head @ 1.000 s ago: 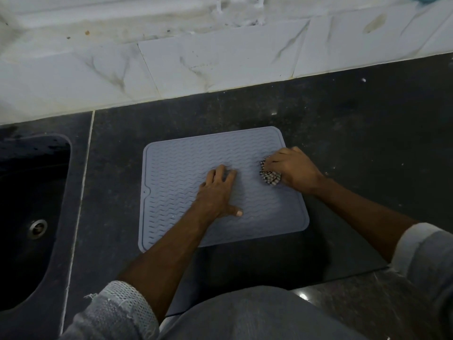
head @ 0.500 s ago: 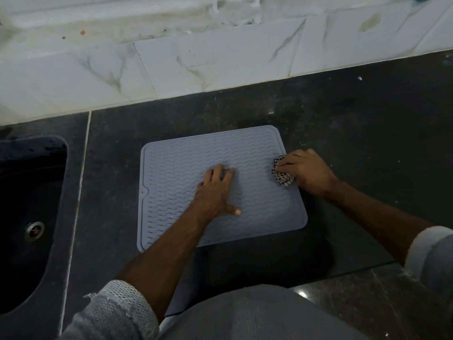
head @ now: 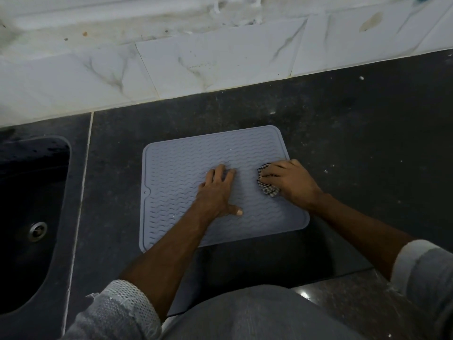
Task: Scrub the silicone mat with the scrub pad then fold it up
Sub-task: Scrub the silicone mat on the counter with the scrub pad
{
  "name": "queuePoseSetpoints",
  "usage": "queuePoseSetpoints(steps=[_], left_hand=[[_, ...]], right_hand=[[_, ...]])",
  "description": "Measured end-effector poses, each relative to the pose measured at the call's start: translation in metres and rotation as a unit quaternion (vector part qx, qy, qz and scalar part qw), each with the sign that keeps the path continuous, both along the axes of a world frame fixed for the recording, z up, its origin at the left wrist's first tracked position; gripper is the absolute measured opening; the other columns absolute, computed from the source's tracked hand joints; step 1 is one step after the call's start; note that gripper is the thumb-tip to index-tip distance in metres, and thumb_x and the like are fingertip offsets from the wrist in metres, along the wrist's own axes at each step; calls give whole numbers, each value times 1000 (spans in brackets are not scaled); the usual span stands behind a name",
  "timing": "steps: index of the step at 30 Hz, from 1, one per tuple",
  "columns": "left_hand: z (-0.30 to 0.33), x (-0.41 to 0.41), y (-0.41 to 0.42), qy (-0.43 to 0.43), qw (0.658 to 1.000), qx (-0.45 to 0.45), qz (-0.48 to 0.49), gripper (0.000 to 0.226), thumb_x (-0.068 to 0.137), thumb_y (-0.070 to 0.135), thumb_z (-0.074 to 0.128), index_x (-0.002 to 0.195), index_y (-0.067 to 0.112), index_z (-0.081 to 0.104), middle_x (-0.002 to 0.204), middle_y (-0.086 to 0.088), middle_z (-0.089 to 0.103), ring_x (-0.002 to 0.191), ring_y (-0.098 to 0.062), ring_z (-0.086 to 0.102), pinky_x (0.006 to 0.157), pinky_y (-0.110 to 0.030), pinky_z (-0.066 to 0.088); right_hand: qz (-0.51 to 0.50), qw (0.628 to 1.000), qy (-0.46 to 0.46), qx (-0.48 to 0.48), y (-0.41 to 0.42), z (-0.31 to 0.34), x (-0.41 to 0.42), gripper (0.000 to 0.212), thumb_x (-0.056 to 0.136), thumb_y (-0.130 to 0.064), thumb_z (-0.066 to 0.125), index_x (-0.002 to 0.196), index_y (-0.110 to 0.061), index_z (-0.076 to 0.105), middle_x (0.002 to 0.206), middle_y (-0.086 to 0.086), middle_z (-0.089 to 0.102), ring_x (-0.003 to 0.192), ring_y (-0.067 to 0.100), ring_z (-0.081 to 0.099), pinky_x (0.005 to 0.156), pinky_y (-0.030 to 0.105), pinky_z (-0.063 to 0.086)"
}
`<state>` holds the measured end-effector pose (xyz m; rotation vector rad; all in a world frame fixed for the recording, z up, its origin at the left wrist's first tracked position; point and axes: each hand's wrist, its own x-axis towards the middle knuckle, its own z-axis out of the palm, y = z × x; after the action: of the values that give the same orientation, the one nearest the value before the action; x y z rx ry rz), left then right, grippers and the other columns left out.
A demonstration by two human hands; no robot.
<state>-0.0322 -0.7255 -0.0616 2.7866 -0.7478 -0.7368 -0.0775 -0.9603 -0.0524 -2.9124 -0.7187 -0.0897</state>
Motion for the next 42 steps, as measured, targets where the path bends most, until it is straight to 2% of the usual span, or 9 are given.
queuePoseSetpoints(steps=[7, 11, 16, 19, 24, 28, 34, 39, 42], left_hand=[[-1, 0, 0, -2, 1000, 0, 2, 119, 66, 56, 77, 152, 23, 2, 157, -8, -7, 143, -33, -4, 110, -58, 20], [-2, 0, -2, -3, 1000, 0, 7, 119, 64, 57, 78, 151, 25, 3, 157, -6, -6, 143, -32, -3, 110, -58, 21], [-3, -1, -2, -4, 1000, 5, 13, 121, 63, 58, 79, 152, 26, 2, 157, -6, -8, 144, -31, -4, 110, -57, 20], [-3, 0, -1, 0, 1000, -2, 10, 121, 64, 57, 79, 151, 25, 2, 157, -6, -7, 143, -31, -4, 110, -57, 20], [0, -2, 0, -6, 1000, -5, 6, 119, 64, 56, 79, 151, 23, 4, 156, -6, -5, 143, -32, -1, 109, -57, 22], [1, -1, -1, -6, 1000, -2, 5, 119, 65, 56, 78, 151, 23, 3, 156, -7, -6, 143, -32, -2, 110, -57, 21], [1, -3, -3, -8, 1000, 5, 12, 119, 65, 57, 78, 152, 25, 4, 157, -6, -7, 144, -32, -3, 109, -58, 21], [0, -2, 1, 0, 1000, -14, 7, 119, 66, 56, 78, 152, 24, 2, 157, -6, -7, 143, -32, -4, 110, -57, 20], [0, -3, 1, -4, 1000, -12, 5, 119, 66, 56, 78, 152, 23, 2, 157, -6, -7, 143, -31, -3, 110, -57, 20]], right_hand=[[-43, 999, -11, 2, -21, 4, -6, 38, 64, -9, 79, 102, -15, 71, 109, 5, 68, 101, 31, 61, 75, 42, 43], [-9, 999, -33, 32, 15, 3, 1, 39, 68, -13, 74, 107, -17, 68, 113, 3, 66, 106, 28, 58, 83, 42, 42], [59, 998, -17, 15, 45, -5, -3, 43, 63, -11, 81, 104, -18, 70, 113, 2, 67, 108, 28, 60, 85, 43, 45], [40, 999, -26, 13, 19, -6, -12, 44, 65, -13, 81, 107, -18, 69, 116, 2, 66, 112, 28, 58, 88, 44, 44], [5, 1000, -19, -11, -12, 1, -22, 48, 58, -11, 84, 103, -17, 70, 111, 2, 67, 106, 28, 61, 77, 41, 46], [4, 999, -41, 6, 5, 0, -17, 39, 65, -17, 81, 102, -17, 70, 109, 2, 67, 105, 27, 60, 81, 40, 44], [59, 998, -25, 8, 54, -12, -10, 45, 62, -17, 83, 105, -19, 69, 114, 0, 66, 108, 25, 58, 83, 40, 46], [21, 999, -34, 7, 6, -10, -20, 43, 64, -16, 80, 106, -18, 68, 115, 2, 66, 109, 28, 58, 89, 39, 39], [-11, 999, -31, 7, -12, -6, -26, 40, 64, -15, 82, 102, -17, 70, 111, 2, 67, 107, 27, 60, 82, 36, 36]])
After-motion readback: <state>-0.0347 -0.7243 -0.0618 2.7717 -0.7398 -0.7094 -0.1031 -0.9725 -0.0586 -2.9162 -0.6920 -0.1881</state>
